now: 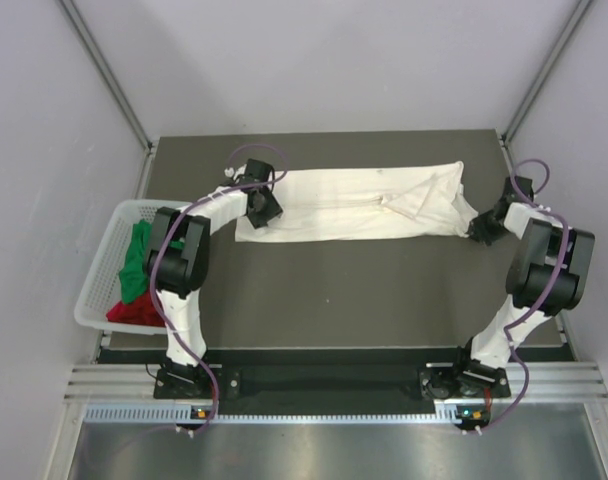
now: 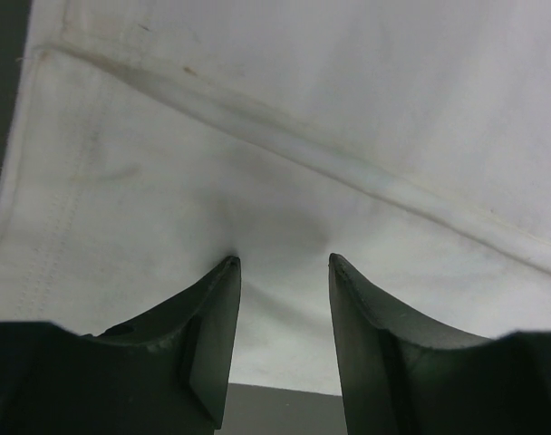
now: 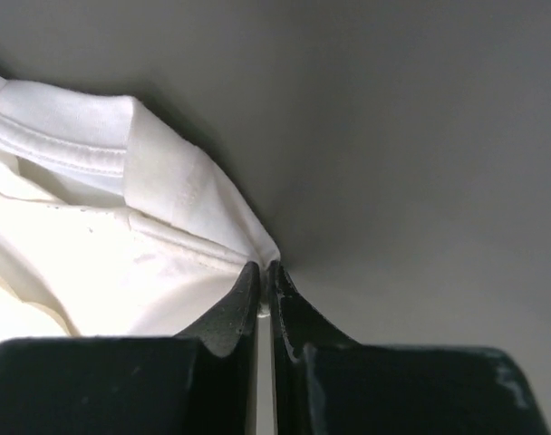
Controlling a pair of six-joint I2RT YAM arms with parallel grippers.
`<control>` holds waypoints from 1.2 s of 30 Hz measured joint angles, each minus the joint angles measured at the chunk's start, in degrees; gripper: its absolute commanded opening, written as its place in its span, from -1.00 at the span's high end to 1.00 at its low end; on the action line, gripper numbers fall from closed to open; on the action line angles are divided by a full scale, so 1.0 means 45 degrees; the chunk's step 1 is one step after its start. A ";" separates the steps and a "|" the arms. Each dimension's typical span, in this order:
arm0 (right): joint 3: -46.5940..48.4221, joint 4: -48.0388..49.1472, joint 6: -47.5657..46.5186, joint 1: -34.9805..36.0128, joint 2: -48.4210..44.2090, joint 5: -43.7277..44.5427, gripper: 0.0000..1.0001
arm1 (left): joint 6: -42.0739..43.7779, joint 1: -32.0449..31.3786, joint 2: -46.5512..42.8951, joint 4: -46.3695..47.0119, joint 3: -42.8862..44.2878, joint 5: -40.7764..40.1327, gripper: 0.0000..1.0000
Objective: Fold and stack the t-shirts
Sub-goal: Fold the tshirt
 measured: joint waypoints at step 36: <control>0.1991 -0.2365 -0.3138 0.0806 -0.1098 0.1151 0.73 | 0.2069 -0.0695 -0.0398 -0.3113 0.0631 -0.0107 -0.05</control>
